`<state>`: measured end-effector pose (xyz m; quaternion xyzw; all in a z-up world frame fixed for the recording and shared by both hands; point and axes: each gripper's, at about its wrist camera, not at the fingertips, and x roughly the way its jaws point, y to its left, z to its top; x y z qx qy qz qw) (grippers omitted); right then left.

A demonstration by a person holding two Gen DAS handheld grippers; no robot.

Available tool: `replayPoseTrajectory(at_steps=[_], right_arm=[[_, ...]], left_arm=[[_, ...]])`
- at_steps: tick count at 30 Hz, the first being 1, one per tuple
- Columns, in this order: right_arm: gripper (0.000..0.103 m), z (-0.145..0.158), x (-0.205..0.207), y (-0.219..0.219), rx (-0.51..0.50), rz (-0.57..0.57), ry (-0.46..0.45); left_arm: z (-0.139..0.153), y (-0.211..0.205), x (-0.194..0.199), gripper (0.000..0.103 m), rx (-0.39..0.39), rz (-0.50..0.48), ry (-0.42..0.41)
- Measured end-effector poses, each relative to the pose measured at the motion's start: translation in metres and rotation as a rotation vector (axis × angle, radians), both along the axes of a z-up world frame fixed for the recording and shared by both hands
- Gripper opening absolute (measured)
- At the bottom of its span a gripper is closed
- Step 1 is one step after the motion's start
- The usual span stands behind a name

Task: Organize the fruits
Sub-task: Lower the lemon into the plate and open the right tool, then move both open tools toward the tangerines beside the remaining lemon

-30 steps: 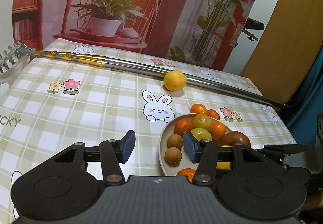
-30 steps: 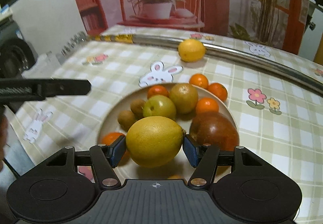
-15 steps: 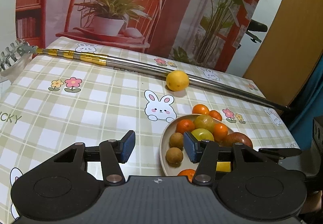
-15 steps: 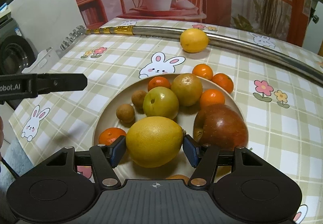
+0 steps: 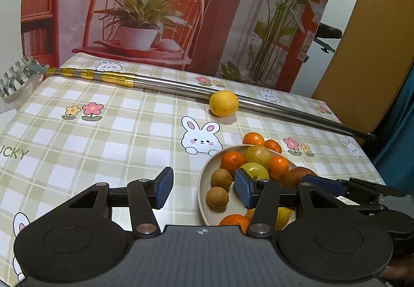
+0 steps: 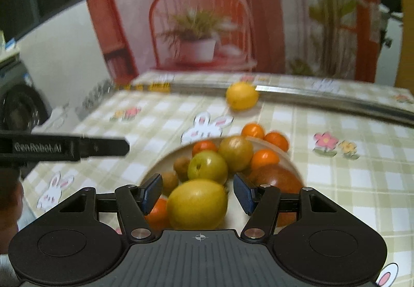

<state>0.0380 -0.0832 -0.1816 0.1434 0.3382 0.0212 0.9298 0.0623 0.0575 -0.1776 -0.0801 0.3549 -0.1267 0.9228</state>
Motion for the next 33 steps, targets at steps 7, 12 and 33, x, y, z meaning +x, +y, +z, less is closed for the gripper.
replayPoseTrajectory(at_steps=[7, 12, 33], right_arm=[[0.058, -0.001, -0.015, -0.007, 0.022, -0.076, -0.066], [0.062, -0.003, -0.022, -0.013, 0.04, -0.12, -0.084], [0.088, -0.004, -0.027, -0.041, 0.164, -0.142, -0.091]], left_arm=[[-0.002, -0.005, -0.004, 0.055, 0.015, -0.002, 0.009], [-0.005, -0.011, -0.005, 0.055, 0.036, -0.012, 0.015], [-0.003, -0.015, -0.001, 0.055, 0.049, 0.022, 0.023]])
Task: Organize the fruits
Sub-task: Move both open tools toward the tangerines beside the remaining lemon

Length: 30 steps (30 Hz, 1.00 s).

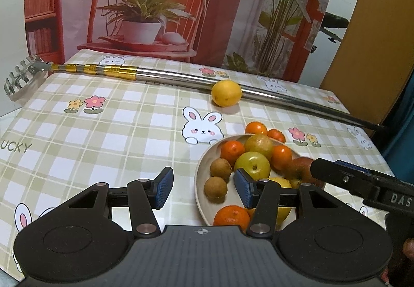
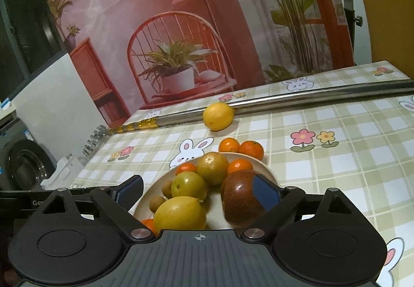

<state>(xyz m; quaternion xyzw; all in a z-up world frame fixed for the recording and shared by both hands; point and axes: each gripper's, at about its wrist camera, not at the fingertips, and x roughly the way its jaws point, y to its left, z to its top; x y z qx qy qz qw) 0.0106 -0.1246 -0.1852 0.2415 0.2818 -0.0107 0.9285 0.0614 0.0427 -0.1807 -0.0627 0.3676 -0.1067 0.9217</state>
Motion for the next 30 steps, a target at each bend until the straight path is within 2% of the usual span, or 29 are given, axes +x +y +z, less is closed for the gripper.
replayPoseTrajectory(at_steps=[4, 12, 19, 23, 27, 30], right_arm=[[0.079, 0.008, 0.001, -0.01, 0.0, -0.021, -0.002], [0.075, 0.04, 0.004, -0.036, -0.061, -0.037, -0.047], [0.07, 0.06, 0.024, -0.063, -0.126, -0.043, -0.047], [0.069, 0.063, 0.041, -0.075, -0.153, -0.044, -0.034], [0.067, 0.053, 0.056, -0.082, -0.152, -0.045, 0.013], [0.061, 0.045, 0.063, -0.083, -0.176, -0.045, 0.028]], left_arm=[[0.01, 0.003, 0.004, 0.055, -0.003, -0.004, -0.021], [0.045, 0.014, 0.017, 0.055, -0.013, 0.003, -0.082], [0.066, 0.023, 0.033, 0.055, 0.0, 0.019, -0.112], [0.065, 0.025, 0.046, 0.055, -0.013, 0.02, -0.082], [0.057, 0.017, 0.06, 0.055, 0.03, -0.002, -0.056], [0.048, 0.008, 0.07, 0.055, 0.036, -0.041, -0.031]])
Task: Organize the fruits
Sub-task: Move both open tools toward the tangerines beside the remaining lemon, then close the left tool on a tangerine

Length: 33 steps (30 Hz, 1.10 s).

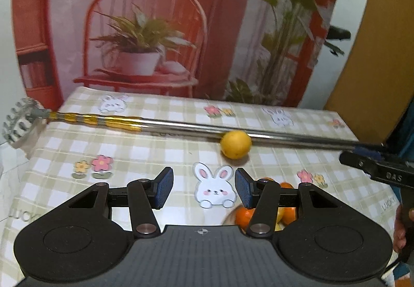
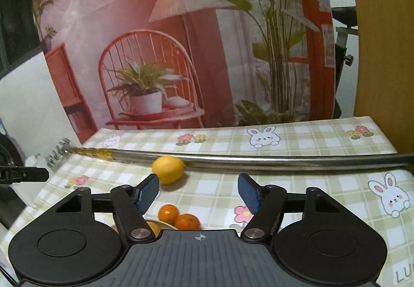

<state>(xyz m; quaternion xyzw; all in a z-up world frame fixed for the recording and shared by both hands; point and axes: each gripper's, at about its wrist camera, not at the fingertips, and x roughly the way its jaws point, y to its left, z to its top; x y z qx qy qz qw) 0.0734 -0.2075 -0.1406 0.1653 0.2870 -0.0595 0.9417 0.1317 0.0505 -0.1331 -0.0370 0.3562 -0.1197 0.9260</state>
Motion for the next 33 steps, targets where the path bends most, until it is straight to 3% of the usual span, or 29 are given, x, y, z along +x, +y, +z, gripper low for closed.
replayPoseTrajectory(at_steps=[7, 12, 20, 33], right_arm=[[0.056, -0.016, 0.01, -0.008, -0.005, -0.003, 0.017], [0.055, -0.026, 0.015, -0.014, 0.006, -0.015, 0.036], [0.052, -0.037, 0.012, -0.021, 0.055, -0.041, 0.058], [0.052, -0.046, 0.007, -0.024, 0.083, -0.052, 0.079]], left_arm=[[-0.028, -0.042, 0.031, 0.054, 0.018, -0.149, 0.065], [-0.053, -0.07, 0.064, 0.047, -0.013, -0.225, 0.194], [-0.079, -0.085, 0.107, 0.045, -0.176, -0.144, 0.358], [-0.102, -0.099, 0.119, 0.045, -0.186, -0.101, 0.445]])
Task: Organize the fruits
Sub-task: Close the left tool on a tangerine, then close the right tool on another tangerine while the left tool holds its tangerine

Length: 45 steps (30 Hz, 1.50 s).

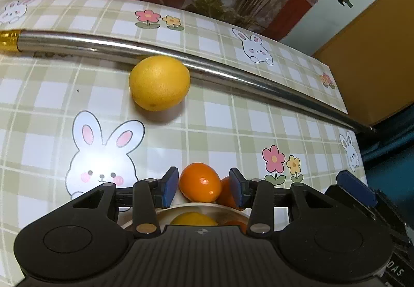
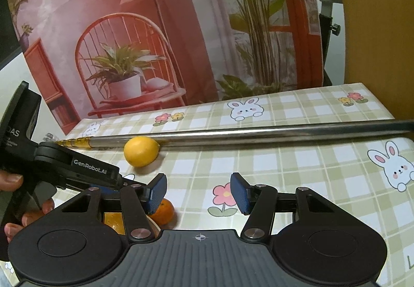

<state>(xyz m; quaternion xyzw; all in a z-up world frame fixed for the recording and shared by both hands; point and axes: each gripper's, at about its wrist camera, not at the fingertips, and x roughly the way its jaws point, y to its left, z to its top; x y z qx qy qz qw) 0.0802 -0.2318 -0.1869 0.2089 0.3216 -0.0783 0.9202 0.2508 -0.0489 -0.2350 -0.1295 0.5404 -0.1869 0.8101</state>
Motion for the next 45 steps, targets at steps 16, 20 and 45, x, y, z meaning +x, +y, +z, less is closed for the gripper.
replayPoseTrajectory(at_steps=[16, 20, 45], right_arm=[[0.052, -0.019, 0.001, -0.008, 0.087, 0.003, 0.04], [0.05, -0.026, 0.009, -0.009, 0.131, 0.025, 0.064], [0.039, -0.056, 0.094, 0.02, 0.284, 0.173, 0.281]], left_arm=[[0.009, 0.009, -0.009, 0.038, 0.028, 0.011, -0.109], [0.015, 0.021, -0.012, 0.038, 0.065, 0.024, -0.15], [0.053, 0.081, -0.1, 0.038, 0.126, -0.004, -0.427]])
